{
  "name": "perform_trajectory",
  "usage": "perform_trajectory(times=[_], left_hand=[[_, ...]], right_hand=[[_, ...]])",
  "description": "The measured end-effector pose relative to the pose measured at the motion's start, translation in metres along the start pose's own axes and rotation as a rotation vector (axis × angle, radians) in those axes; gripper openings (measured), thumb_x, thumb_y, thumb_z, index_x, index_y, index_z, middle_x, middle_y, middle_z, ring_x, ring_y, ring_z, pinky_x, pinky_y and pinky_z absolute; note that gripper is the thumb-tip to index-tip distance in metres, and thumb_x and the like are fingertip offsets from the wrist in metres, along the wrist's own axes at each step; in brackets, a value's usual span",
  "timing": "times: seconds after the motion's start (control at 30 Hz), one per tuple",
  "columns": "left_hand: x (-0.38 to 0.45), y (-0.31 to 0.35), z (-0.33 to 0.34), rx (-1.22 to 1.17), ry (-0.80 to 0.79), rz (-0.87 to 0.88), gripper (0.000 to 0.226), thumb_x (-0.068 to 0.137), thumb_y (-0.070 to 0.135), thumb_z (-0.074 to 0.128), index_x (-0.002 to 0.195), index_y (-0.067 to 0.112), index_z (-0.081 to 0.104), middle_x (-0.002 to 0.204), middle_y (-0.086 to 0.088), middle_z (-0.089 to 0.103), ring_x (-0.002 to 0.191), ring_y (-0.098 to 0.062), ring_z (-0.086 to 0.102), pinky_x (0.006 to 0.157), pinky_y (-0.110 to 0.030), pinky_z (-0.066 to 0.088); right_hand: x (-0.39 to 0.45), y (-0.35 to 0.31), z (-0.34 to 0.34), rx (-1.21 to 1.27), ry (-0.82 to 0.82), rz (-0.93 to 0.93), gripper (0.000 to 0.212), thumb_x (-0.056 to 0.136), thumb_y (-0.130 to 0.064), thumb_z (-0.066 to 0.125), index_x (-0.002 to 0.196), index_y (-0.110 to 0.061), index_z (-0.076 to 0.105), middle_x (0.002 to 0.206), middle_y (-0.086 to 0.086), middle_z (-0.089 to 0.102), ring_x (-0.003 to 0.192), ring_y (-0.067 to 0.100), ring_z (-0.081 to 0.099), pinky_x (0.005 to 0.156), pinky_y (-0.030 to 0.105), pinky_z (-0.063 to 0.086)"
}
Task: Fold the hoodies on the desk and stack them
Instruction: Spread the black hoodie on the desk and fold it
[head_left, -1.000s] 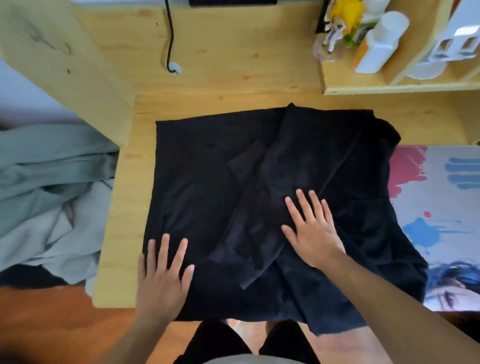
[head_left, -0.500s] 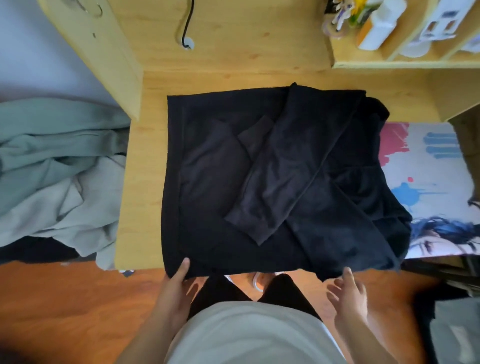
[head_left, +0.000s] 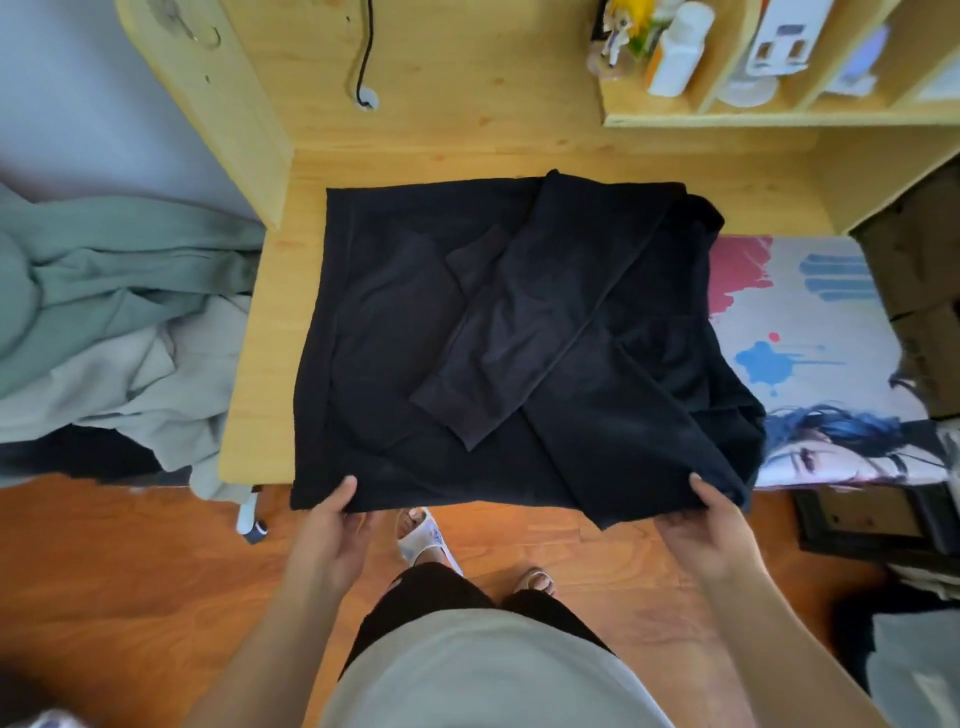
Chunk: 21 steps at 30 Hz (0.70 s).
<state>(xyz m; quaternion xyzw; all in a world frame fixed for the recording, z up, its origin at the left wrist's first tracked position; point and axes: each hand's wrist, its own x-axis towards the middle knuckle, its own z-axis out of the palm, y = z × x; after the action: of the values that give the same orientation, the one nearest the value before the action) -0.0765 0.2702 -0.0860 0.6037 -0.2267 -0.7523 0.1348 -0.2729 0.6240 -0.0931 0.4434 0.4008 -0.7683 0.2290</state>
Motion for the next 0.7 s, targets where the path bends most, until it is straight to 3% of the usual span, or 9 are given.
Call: perform_trajectory(times=[0.07, 0.2, 0.27, 0.33, 0.4, 0.47, 0.57, 0.63, 0.7], left_hand=[[0.010, 0.004, -0.007, 0.047, 0.094, 0.088, 0.033, 0.101, 0.014, 0.062, 0.133, 0.014, 0.057, 0.130, -0.010, 0.065, 0.115, -0.029, 0.065, 0.075, -0.037, 0.060], [0.016, 0.023, -0.035, 0.091, 0.167, 0.196, 0.044, 0.106, 0.019, 0.055, 0.148, 0.012, 0.045, 0.138, -0.012, 0.059, 0.113, -0.032, 0.065, 0.090, -0.045, 0.056], [0.015, 0.022, -0.041, 0.081, 0.114, 0.124, 0.043, 0.108, 0.022, 0.050, 0.150, 0.014, 0.042, 0.137, -0.012, 0.057, 0.109, -0.030, 0.065, 0.098, -0.047, 0.051], [0.013, 0.016, -0.042, 0.113, 0.098, 0.024, 0.042, 0.110, 0.020, 0.045, 0.150, 0.013, 0.041, 0.137, -0.013, 0.055, 0.119, -0.030, 0.060, 0.106, -0.047, 0.046], [0.014, 0.005, -0.045, 0.123, 0.128, -0.009, 0.040, 0.109, 0.012, 0.045, 0.149, 0.011, 0.042, 0.143, -0.014, 0.054, 0.130, -0.031, 0.055, 0.111, -0.046, 0.043], [0.013, -0.004, -0.048, 0.145, 0.157, 0.048, 0.045, 0.105, -0.001, 0.046, 0.146, 0.016, 0.044, 0.144, -0.015, 0.055, 0.121, -0.031, 0.060, 0.102, -0.045, 0.049], [0.004, -0.005, -0.050, 0.352, 0.247, 0.255, 0.065, 0.098, -0.010, 0.049, 0.148, 0.029, 0.038, 0.137, -0.010, 0.058, 0.098, -0.028, 0.071, 0.084, -0.042, 0.059], [0.002, 0.001, -0.054, 0.494, 0.235, 0.304, 0.059, 0.095, -0.012, 0.052, 0.139, 0.026, 0.048, 0.131, -0.013, 0.061, 0.085, -0.024, 0.071, 0.077, -0.037, 0.060], [0.002, 0.006, -0.057, 0.586, 0.174, 0.250, 0.046, 0.096, -0.010, 0.053, 0.130, 0.022, 0.056, 0.130, -0.017, 0.060, 0.091, -0.027, 0.069, 0.079, -0.038, 0.059]], right_hand=[[-0.005, -0.013, -0.001, -0.010, 0.020, -0.049, 0.048, 0.090, -0.016, 0.071, 0.136, -0.015, 0.055, 0.129, 0.012, 0.064, 0.114, 0.027, 0.063, 0.081, 0.039, 0.056], [-0.006, -0.048, -0.002, -0.151, 0.055, -0.125, 0.013, 0.099, -0.017, 0.062, 0.111, -0.014, 0.062, 0.119, 0.012, 0.067, 0.106, 0.026, 0.067, 0.069, 0.038, 0.062], [-0.009, -0.055, -0.003, -0.271, 0.056, -0.103, 0.014, 0.100, -0.019, 0.061, 0.112, -0.012, 0.060, 0.112, 0.012, 0.067, 0.102, 0.025, 0.067, 0.067, 0.038, 0.063], [-0.007, -0.053, -0.009, -0.372, 0.071, -0.037, 0.024, 0.099, -0.018, 0.062, 0.121, -0.010, 0.058, 0.105, 0.013, 0.066, 0.093, 0.024, 0.067, 0.060, 0.036, 0.063], [-0.003, -0.046, -0.025, -0.393, 0.098, 0.041, 0.033, 0.099, -0.015, 0.061, 0.130, -0.007, 0.055, 0.102, 0.014, 0.066, 0.088, 0.024, 0.066, 0.066, 0.036, 0.062], [0.003, -0.040, -0.041, -0.401, 0.147, 0.077, 0.038, 0.101, -0.012, 0.056, 0.138, -0.002, 0.051, 0.100, 0.015, 0.064, 0.084, 0.024, 0.067, 0.076, 0.035, 0.058], [0.008, -0.036, -0.050, -0.385, 0.170, 0.026, 0.041, 0.102, -0.014, 0.052, 0.142, -0.004, 0.050, 0.090, 0.012, 0.068, 0.077, 0.021, 0.070, 0.067, 0.032, 0.059], [0.016, -0.037, -0.054, -0.358, 0.181, -0.027, 0.042, 0.099, -0.017, 0.057, 0.140, -0.009, 0.053, 0.105, 0.012, 0.073, 0.090, 0.020, 0.071, 0.070, 0.034, 0.058], [0.019, -0.039, -0.055, -0.306, 0.160, -0.059, 0.045, 0.097, -0.017, 0.061, 0.141, -0.018, 0.052, 0.125, 0.013, 0.068, 0.097, 0.023, 0.073, 0.073, 0.036, 0.059]])
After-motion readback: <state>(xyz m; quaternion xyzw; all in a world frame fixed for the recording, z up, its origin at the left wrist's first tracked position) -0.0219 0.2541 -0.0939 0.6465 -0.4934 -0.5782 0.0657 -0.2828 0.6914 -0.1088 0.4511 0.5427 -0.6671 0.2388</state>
